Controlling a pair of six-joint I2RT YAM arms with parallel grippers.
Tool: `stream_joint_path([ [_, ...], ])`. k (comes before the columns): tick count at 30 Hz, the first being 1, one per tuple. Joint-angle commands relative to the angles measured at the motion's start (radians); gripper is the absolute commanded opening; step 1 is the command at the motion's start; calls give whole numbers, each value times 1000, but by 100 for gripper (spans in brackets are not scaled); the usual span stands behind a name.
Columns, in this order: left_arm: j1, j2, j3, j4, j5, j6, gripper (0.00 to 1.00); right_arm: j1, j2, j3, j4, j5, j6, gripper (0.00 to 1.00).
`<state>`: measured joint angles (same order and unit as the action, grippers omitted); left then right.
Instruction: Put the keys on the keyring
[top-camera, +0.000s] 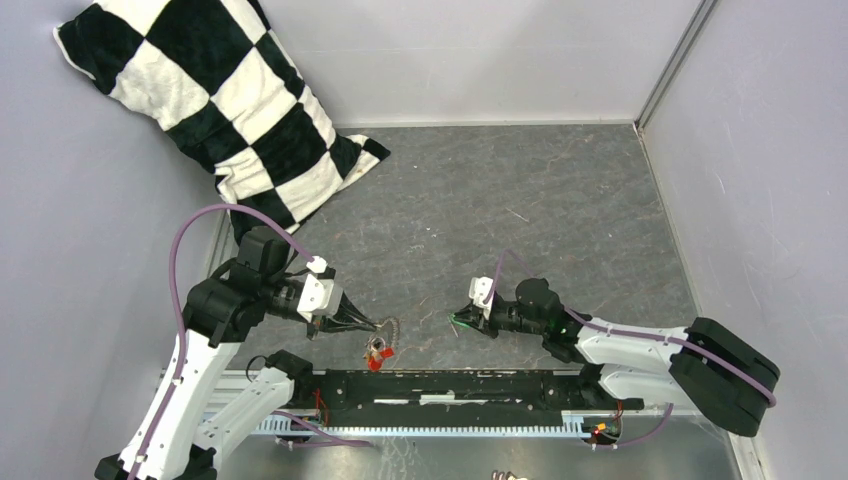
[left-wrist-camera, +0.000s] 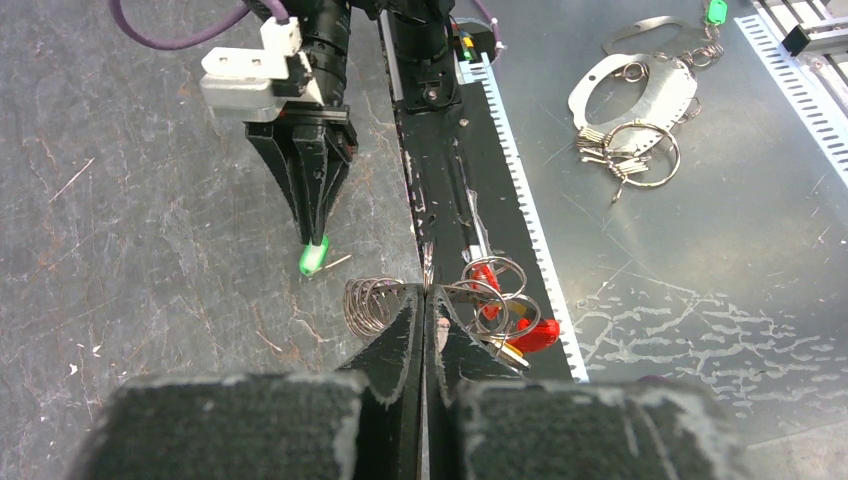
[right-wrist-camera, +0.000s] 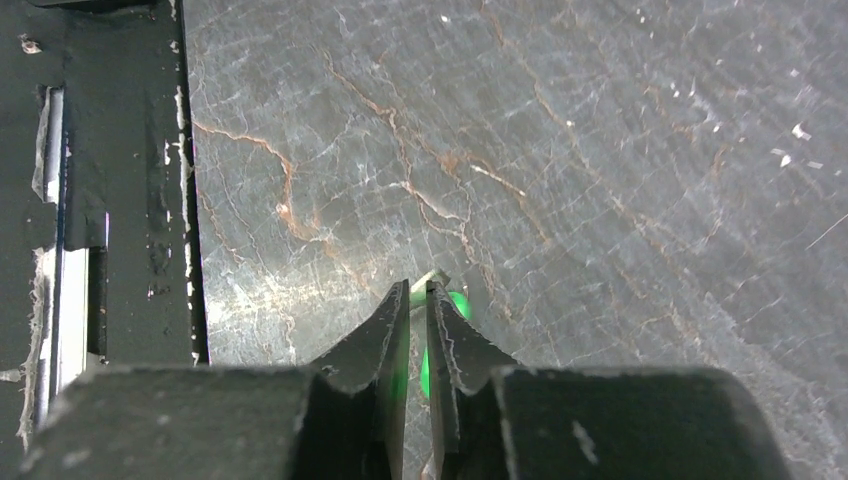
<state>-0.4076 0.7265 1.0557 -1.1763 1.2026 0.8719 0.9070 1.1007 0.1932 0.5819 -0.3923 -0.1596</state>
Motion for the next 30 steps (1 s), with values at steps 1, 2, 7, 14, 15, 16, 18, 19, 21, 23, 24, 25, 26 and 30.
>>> stream_joint_path([
  [1,-3,-2,38,6,2,34,2,-27,45,63,-40,-16,45,17],
  [2,-3,-4,38,6,3,34,2,-32,55,80,-79,-14,38,17],
  [7,-2,-11,33,6,-1,36,2,-44,35,117,-142,42,60,32],
  [14,-2,-14,29,6,-4,41,2,-40,106,208,-233,-13,27,41],
  [15,-2,-14,29,5,-2,41,2,-38,113,212,-232,-19,14,41],
  [16,-2,-14,29,5,-2,41,2,-37,122,220,-237,-31,-7,42],
  [18,-2,-14,29,7,-1,43,2,-38,158,260,-285,-52,-79,43],
  [19,-2,-13,29,6,-1,44,2,-40,183,289,-315,-65,-119,43],
  [21,-2,-9,31,5,1,44,2,-61,225,338,-369,-146,-191,44],
  [23,-2,-7,35,6,0,41,2,-102,255,368,-406,-238,-262,45],
  [24,-2,-8,35,5,1,43,2,-129,267,373,-408,-284,-302,45],
  [25,-2,-9,35,4,3,46,2,-150,278,373,-406,-335,-336,46],
  [26,-3,-10,35,4,4,47,2,-175,295,376,-403,-385,-370,46],
  [30,-2,-9,43,5,1,41,2,-220,410,461,-532,-526,-524,48],
])
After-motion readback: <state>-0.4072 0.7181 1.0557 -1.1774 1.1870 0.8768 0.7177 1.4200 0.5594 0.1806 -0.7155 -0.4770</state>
